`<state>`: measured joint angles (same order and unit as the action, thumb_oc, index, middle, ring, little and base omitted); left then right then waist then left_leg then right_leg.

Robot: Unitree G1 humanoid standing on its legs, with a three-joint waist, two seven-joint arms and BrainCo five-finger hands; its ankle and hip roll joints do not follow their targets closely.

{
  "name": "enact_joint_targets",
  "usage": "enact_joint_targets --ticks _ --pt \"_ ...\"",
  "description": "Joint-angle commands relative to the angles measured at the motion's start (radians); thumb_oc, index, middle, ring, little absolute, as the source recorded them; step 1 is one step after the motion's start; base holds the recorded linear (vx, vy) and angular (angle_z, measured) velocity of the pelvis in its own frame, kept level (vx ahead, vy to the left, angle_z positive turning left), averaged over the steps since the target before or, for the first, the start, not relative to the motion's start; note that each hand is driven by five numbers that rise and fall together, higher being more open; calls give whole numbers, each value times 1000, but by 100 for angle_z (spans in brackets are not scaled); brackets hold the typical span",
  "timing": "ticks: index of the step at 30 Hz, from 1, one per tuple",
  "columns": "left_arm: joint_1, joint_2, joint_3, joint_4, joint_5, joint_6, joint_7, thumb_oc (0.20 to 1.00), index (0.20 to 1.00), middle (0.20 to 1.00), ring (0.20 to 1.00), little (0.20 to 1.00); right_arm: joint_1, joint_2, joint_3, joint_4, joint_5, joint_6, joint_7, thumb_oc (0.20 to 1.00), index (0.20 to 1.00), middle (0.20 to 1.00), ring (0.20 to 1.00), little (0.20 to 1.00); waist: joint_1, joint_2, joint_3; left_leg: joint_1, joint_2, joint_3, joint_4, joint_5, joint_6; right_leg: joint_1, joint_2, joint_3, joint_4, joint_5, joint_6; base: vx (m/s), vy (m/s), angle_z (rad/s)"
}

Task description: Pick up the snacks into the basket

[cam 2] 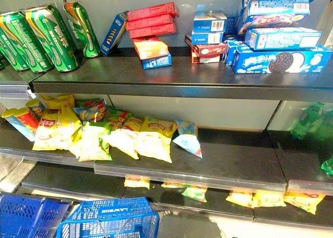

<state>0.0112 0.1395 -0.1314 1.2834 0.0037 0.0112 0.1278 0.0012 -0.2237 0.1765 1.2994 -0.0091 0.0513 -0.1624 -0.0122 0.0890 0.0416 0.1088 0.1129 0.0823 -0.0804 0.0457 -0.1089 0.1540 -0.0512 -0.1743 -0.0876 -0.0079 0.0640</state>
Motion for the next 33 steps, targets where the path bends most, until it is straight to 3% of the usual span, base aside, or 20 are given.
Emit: enact_joint_targets --ticks 1,11,20,21,23,25,27,28,29,30,31,32,33 --pt "-52 6 8 76 -33 3 17 200 200 200 200 200 -87 29 15 23 8 -16 -24 1000 1000 1000 1000 1000 -10 -55 45 30 -61 31 5 -41 40 -37 20 69 13 8 32 -27 -35 3" --pt "-83 -13 -32 47 -32 -12 41 200 200 200 200 200 -129 -13 40 -31 4 -41 -57 1000 1000 1000 1000 1000 -19 -25 148 -71 -62 7 153 -58 27 -67 11 66 20 20 14 -78 -40 8" --pt "-87 -8 -76 36 43 -10 74 200 200 200 200 200 -162 -20 84 -107 -23 -62 -78 1000 1000 1000 1000 1000 -22 -4 136 -46 -67 12 128 -59 29 -43 11 59 13 12 14 11 -1 4" --pt "-60 33 -31 14 56 -20 76 200 200 200 200 200 -26 -120 45 -159 -20 -101 -49 1000 1000 1000 1000 1000 -38 -7 154 -41 -64 25 143 -69 27 -41 12 68 15 13 14 -64 -18 1" --pt "-75 24 -34 7 56 -9 93 200 200 200 200 200 -96 -103 91 -234 -66 -74 -54 1000 1000 1000 1000 1000 -34 -12 159 -52 -64 24 158 -69 25 -45 10 70 16 15 13 -88 -23 2" --pt "-92 27 -28 -34 67 -14 126 200 200 200 200 200 -101 -150 84 -452 -98 -82 -63 1000 1000 1000 1000 1000 -24 -22 192 -106 -76 4 230 -71 15 -61 -1 67 29 19 11 -179 -24 -12" --pt "-95 52 -19 -71 73 -28 148 200 200 200 200 200 -86 -181 67 -533 -89 -106 -64 1000 1000 1000 1000 1000 -9 -30 222 -163 -119 -90 268 -79 8 -98 -14 68 43 26 11 -166 -6 -1" --pt "-95 52 -19 -72 73 -28 148 200 200 200 200 200 -86 -181 67 -534 -89 -105 -63 1000 1000 1000 1000 1000 -12 -30 219 -167 -120 -92 270 -79 8 -100 -15 65 45 25 11 -85 25 -3" --pt "-92 67 -5 -77 72 -27 157 200 200 200 200 200 -70 -189 56 -587 -80 -114 -49 1000 1000 1000 1000 1000 -14 -29 218 -172 -114 -108 243 -72 11 -115 -15 63 52 27 13 -40 93 4" --pt "-90 82 16 -87 73 -24 169 200 200 200 200 200 -23 -207 29 -696 -71 -125 -34 1000 1000 1000 1000 1000 -23 -23 212 -181 -41 -93 174 -13 1 -123 -21 61 59 23 23 -40 92 8" --pt "-90 82 16 -87 73 -24 169 200 200 200 200 200 -23 -208 29 -696 -71 -125 -34 1000 1000 1000 1000 1000 -23 -23 212 -180 -41 -93 173 -12 1 -123 -21 62 59 23 23 -22 174 18" --pt "-83 88 22 -103 87 -20 179 200 200 200 200 200 25 -227 -12 -822 -40 -143 -18 1000 1000 1000 1000 1000 -30 -13 221 -206 21 -65 106 62 -8 -142 -25 51 73 16 33 2 163 13" --pt "-76 86 22 -103 96 -20 183 200 200 200 200 200 44 -238 -23 -859 -35 -153 -11 1000 1000 1000 1000 1000 -29 -3 223 -206 25 -62 56 87 -10 -147 -22 49 76 13 37 3 163 10"
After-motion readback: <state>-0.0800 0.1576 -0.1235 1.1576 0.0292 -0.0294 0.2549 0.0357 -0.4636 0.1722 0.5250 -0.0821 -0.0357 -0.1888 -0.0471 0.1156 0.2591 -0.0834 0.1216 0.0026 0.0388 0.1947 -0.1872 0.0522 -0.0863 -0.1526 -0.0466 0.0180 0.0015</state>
